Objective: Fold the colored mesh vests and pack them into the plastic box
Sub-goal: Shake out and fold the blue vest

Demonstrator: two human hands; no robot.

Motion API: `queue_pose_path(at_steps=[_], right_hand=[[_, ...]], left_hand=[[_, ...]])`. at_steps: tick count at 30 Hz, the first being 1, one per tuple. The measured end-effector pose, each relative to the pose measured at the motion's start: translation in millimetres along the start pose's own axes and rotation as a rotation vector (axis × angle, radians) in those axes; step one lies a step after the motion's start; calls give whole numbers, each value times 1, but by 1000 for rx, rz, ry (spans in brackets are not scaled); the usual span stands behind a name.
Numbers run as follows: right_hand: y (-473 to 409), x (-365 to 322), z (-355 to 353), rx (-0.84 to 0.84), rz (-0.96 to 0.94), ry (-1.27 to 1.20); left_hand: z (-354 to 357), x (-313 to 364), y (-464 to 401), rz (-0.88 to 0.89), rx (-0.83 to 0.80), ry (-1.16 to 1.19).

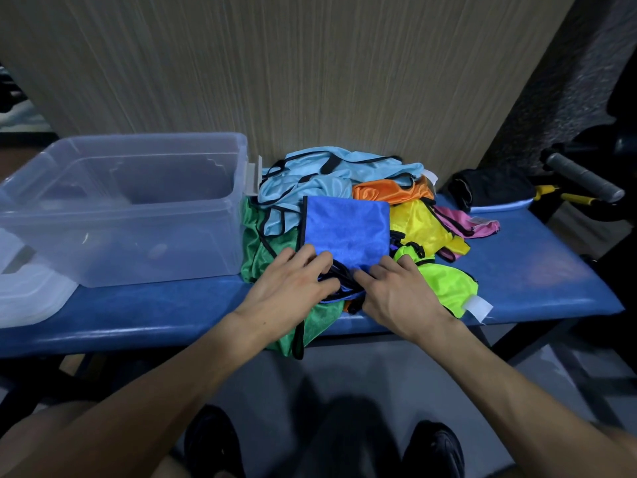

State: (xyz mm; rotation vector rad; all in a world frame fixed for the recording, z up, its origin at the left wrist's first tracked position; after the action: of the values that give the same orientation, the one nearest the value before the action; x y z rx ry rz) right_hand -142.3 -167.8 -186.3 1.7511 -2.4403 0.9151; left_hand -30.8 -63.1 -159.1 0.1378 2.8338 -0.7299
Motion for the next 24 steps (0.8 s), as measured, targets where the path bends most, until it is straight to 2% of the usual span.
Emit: queue_pose_path(at_steps=[3,6,12,18,24], right_hand=[[0,0,0,21,-7,3],[0,-1,0,35,-12,11],[-1,-2,-2,17,-6,16],[1,-2,-1,2,11,17],[3,-4,-1,-5,10,38]], left_hand=[[-3,-6,1,36,-39,118],[-9,-16,8,-3,-51,223],[-2,-8,8,13,-117,195],[-26,-3,20,32,25,159],[-29,12,38,-77,220,33]])
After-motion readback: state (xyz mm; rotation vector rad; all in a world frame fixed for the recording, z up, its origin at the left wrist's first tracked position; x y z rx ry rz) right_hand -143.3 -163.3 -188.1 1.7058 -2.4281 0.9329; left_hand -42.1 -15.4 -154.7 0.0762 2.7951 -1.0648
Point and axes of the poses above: each hand's wrist, its own y-axis away from the middle knuckle, its own z-axis out of the palm, x = y × z, the point moved 6 cm from there along -y, towards the middle knuckle, and after that the axes turned 8 degrees about x, right-handed, at the moved point
